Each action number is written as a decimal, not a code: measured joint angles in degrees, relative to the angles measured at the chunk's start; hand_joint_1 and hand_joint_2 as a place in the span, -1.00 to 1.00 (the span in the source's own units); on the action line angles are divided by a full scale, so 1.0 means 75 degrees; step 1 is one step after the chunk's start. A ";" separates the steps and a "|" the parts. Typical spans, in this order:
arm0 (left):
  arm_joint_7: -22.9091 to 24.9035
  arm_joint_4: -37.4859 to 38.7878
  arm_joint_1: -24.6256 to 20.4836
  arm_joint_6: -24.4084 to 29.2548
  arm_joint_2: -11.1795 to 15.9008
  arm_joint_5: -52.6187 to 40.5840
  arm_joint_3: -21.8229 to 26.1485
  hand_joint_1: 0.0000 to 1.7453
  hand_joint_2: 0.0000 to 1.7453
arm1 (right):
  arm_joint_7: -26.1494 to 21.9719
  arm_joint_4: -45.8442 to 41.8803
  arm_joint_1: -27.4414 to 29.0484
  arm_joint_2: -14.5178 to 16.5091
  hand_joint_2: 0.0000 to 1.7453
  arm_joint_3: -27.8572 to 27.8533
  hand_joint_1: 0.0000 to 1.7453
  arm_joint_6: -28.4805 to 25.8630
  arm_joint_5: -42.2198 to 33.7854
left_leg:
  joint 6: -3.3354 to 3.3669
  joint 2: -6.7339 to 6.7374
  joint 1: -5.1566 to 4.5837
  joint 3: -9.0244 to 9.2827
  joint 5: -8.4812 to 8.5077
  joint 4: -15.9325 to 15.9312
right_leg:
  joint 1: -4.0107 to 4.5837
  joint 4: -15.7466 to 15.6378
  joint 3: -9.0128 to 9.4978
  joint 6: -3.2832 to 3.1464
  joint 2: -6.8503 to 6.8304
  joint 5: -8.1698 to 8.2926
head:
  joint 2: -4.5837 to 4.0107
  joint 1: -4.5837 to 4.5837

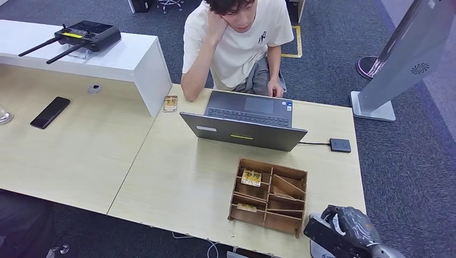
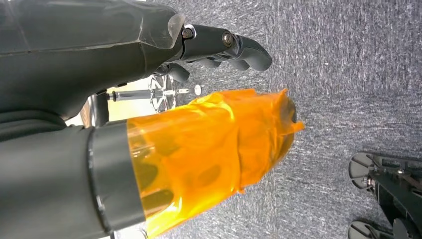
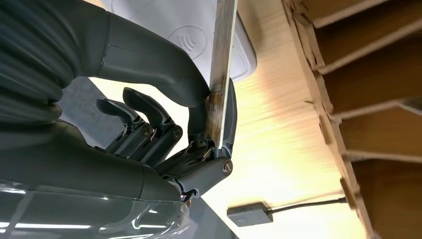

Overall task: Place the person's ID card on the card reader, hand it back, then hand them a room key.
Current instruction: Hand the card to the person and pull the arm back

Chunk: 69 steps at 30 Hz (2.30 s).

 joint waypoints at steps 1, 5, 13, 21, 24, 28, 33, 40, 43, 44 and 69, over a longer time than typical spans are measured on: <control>-0.0009 0.0000 -0.0001 0.0015 0.0002 -0.0001 0.0015 -1.00 -1.00 | -0.0031 -0.0029 0.0020 -0.0001 1.00 -0.0061 1.00 -0.0001 -0.0098 | 0.0000 0.0000 0.0000 0.0000 0.0000 0.0000 | 0.0000 0.0000 0.0000 0.0000 0.0000 0.0000 | 0.0000 0.0001; -0.0022 0.0006 -0.0006 0.0075 0.0010 -0.0001 0.0063 -1.00 -1.00 | -0.0087 -0.0112 0.0093 -0.0036 1.00 -0.0243 1.00 -0.0009 -0.0316 | 0.0000 0.0000 0.0000 0.0000 0.0000 0.0000 | 0.0000 0.0000 0.0000 0.0000 0.0001 0.0000 | 0.0000 0.0000; -0.0029 0.0045 -0.0019 0.0154 0.0061 -0.0001 0.0143 -1.00 -1.00 | -0.0210 -0.0220 0.0286 -0.0109 1.00 -0.0499 1.00 -0.0119 -0.0728 | 0.0000 0.0000 0.0000 0.0001 0.0000 0.0001 | 0.0000 0.0000 0.0000 0.0000 0.0000 0.0000 | 0.0000 0.0001; -0.0178 0.0310 -0.0020 0.0371 0.0211 -0.0001 0.0152 -1.00 -1.00 | -0.1540 -0.0293 0.0554 -0.0111 1.00 -0.0794 1.00 0.0238 -0.2986 | 0.0000 0.0000 0.0000 0.0000 0.0000 0.0000 | 0.0000 0.0000 0.0000 0.0000 0.0000 0.0000 | 0.0000 0.0000; -0.0247 0.0567 -0.0022 0.0532 0.0341 -0.0001 0.0151 -1.00 -1.00 | -0.2143 -0.0293 0.0625 -0.0109 1.00 -0.0866 1.00 0.0522 -0.3777 | 0.0000 0.0000 0.0001 0.0001 0.0000 0.0000 | 0.0001 0.0000 0.0000 0.0000 0.0001 0.0000 | 0.0000 0.0000; -0.0281 0.0934 -0.0026 0.0707 0.0516 -0.0001 0.0148 -1.00 -1.00 | -0.2637 -0.0293 0.0654 -0.0094 1.00 -0.0916 1.00 0.0826 -0.4369 | 0.0000 0.0001 0.0001 0.0001 0.0000 0.0000 | 0.0001 0.0000 0.0000 0.0000 0.0001 0.0000 | 0.0000 0.0000; -0.0292 0.1371 -0.0030 0.0896 0.0717 -0.0001 0.0135 -1.00 -1.00 | -0.2961 -0.0292 0.0652 -0.0070 1.00 -0.0921 1.00 0.1090 -0.4739 | 0.0000 0.0001 0.0001 0.0001 0.0000 0.0000 | 0.0001 0.0000 0.0001 0.0000 0.0001 0.0000 | 0.0000 0.0000; -0.0355 0.1948 -0.0041 0.1195 0.0979 -0.0001 0.0079 -1.00 -1.00 | -0.3225 -0.0276 0.0517 -0.0033 1.00 -0.0882 1.00 0.1420 -0.5020 | 0.0000 0.0001 0.0001 0.0001 0.0000 0.0000 | 0.0001 0.0000 0.0001 0.0000 0.0002 0.0000 | 0.0000 0.0000; -0.0376 0.2268 -0.0053 0.1385 0.1131 -0.0001 0.0014 -1.00 -1.00 | -0.3338 -0.0241 0.0346 -0.0018 1.00 -0.0809 1.00 0.1606 -0.5165 | 0.0000 0.0001 0.0001 0.0000 0.0000 0.0000 | 0.0001 0.0001 0.0001 0.0000 0.0002 0.0000 | 0.0000 0.0000; -0.0380 0.2388 -0.0061 0.1455 0.1189 -0.0001 -0.0015 -1.00 -1.00 | -0.3383 -0.0224 0.0274 -0.0011 1.00 -0.0778 1.00 0.1665 -0.5221 | 0.0000 0.0001 0.0001 0.0000 0.0000 0.0000 | 0.0001 0.0001 0.0001 0.0000 0.0001 0.0000 | 0.0000 0.0000; -0.0439 0.4648 -0.0381 0.2588 0.2197 -0.0001 -0.0756 -1.00 -1.00 | -0.3123 0.0790 -0.3782 0.0896 1.00 0.0753 1.00 0.2391 -0.7437 | -0.0014 0.0002 0.0003 0.0006 0.0023 0.0000 | 0.0002 0.0015 0.0005 -0.0005 0.0006 0.0008 | 0.0000 0.0000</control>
